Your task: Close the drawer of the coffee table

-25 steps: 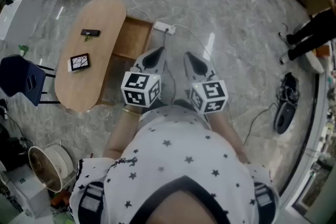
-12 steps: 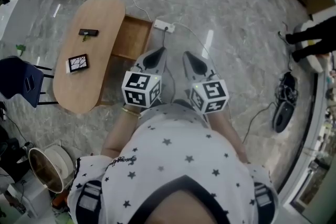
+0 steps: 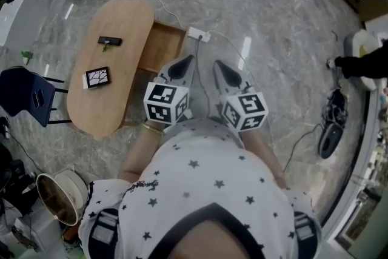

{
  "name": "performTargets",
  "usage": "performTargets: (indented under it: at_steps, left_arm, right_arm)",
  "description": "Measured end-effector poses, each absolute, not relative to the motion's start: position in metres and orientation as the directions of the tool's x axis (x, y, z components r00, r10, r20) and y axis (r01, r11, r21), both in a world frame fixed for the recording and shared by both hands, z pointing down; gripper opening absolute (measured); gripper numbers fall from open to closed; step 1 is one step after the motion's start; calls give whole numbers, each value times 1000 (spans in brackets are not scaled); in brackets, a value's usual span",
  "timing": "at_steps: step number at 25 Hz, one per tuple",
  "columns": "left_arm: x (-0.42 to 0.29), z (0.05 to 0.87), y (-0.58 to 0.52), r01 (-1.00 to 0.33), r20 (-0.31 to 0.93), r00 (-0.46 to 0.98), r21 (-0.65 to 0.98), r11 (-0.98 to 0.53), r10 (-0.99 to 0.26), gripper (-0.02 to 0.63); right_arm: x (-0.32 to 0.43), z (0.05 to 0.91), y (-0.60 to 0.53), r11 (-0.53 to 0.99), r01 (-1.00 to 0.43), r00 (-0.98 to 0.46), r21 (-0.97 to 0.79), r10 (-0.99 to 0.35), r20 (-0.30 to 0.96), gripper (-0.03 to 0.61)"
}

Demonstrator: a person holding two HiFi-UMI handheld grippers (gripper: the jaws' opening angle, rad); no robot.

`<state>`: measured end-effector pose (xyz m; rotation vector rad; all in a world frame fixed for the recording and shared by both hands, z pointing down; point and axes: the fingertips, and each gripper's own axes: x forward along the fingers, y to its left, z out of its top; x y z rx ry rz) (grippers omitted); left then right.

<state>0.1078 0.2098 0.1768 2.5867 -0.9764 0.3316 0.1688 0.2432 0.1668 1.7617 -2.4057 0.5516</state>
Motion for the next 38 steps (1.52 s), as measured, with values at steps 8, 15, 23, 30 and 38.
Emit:
performTargets:
  at_steps: [8, 15, 23, 30, 38]
  left_arm:
    - [71, 181, 181, -691, 338, 719, 253, -677, -608, 6]
    - [50, 189, 169, -715, 339, 696, 244, -655, -634, 6]
    - [37, 192, 153, -756, 332, 654, 253, -604, -680, 6]
    - [35, 189, 124, -811, 317, 585, 248, -530, -747, 6]
    - [51, 189, 76, -875, 312, 479, 244, -418, -821, 7]
  right_arm:
    - [136, 169, 213, 271, -933, -336, -237, -892, 303, 8]
    - [120, 172, 200, 288, -926, -357, -243, -880, 314, 8]
    - [110, 174, 181, 354, -902, -420, -249, -851, 313, 8]
    - [110, 174, 139, 457, -855, -516, -247, -801, 303, 8]
    - [127, 176, 76, 590, -770, -638, -243, -700, 320, 8]
